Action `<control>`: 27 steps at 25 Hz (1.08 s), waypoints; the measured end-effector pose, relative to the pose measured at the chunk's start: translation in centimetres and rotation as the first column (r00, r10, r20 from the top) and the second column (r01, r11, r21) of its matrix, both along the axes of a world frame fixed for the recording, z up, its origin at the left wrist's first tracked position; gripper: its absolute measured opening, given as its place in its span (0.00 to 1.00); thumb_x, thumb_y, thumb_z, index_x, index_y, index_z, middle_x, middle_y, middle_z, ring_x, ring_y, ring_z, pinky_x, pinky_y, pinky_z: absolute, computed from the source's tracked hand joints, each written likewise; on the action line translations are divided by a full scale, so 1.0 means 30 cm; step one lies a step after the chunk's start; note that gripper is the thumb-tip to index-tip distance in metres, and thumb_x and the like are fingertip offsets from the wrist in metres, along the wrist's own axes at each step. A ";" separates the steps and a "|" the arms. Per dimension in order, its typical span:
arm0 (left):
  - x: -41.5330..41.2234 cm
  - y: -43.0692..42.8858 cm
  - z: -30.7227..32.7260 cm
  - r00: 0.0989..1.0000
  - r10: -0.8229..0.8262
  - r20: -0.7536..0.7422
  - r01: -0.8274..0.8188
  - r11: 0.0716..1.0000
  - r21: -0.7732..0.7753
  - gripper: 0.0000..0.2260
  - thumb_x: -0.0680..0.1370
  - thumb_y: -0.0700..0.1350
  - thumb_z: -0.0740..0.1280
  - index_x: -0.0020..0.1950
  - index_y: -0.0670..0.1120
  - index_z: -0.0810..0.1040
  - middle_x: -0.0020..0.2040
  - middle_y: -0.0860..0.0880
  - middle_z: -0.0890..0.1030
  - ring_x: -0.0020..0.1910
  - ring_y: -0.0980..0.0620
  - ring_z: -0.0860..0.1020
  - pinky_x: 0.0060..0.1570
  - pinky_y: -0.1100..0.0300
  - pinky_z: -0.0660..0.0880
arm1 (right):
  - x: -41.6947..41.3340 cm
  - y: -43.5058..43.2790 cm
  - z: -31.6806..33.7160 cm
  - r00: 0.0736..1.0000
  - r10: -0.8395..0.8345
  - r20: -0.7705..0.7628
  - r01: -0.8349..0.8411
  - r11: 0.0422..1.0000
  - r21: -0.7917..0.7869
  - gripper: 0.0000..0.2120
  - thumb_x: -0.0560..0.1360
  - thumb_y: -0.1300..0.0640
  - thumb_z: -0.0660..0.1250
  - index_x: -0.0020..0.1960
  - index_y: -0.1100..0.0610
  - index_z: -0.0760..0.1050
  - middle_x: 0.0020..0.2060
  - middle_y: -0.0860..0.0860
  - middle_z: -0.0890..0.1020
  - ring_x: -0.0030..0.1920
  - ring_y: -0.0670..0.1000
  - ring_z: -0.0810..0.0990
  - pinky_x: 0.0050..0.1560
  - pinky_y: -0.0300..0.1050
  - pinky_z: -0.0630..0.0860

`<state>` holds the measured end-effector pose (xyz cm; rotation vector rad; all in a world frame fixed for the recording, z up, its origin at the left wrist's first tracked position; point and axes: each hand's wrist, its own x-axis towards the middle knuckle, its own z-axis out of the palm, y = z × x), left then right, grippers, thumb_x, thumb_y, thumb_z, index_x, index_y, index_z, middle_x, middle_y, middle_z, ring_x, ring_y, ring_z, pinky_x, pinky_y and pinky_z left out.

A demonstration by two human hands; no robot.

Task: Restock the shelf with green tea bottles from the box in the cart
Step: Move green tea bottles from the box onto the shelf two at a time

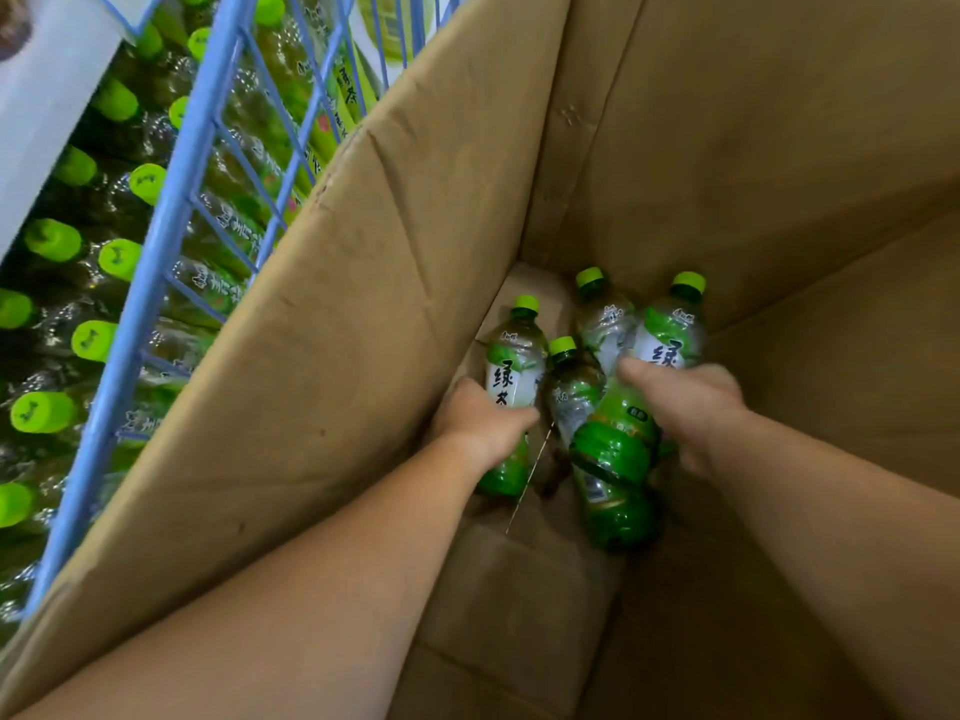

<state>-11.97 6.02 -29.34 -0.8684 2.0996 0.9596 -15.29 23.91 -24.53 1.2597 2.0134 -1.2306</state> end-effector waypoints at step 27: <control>0.147 -0.051 0.546 0.996 0.040 -0.081 -0.030 0.992 0.126 0.24 0.57 0.54 0.74 0.50 0.45 0.80 0.45 0.47 0.83 0.43 0.47 0.83 0.40 0.58 0.78 | 0.205 -0.107 0.389 0.994 -0.052 -0.098 0.023 0.962 -0.273 0.17 0.63 0.59 0.77 0.51 0.60 0.82 0.44 0.62 0.86 0.41 0.64 0.86 0.42 0.68 0.83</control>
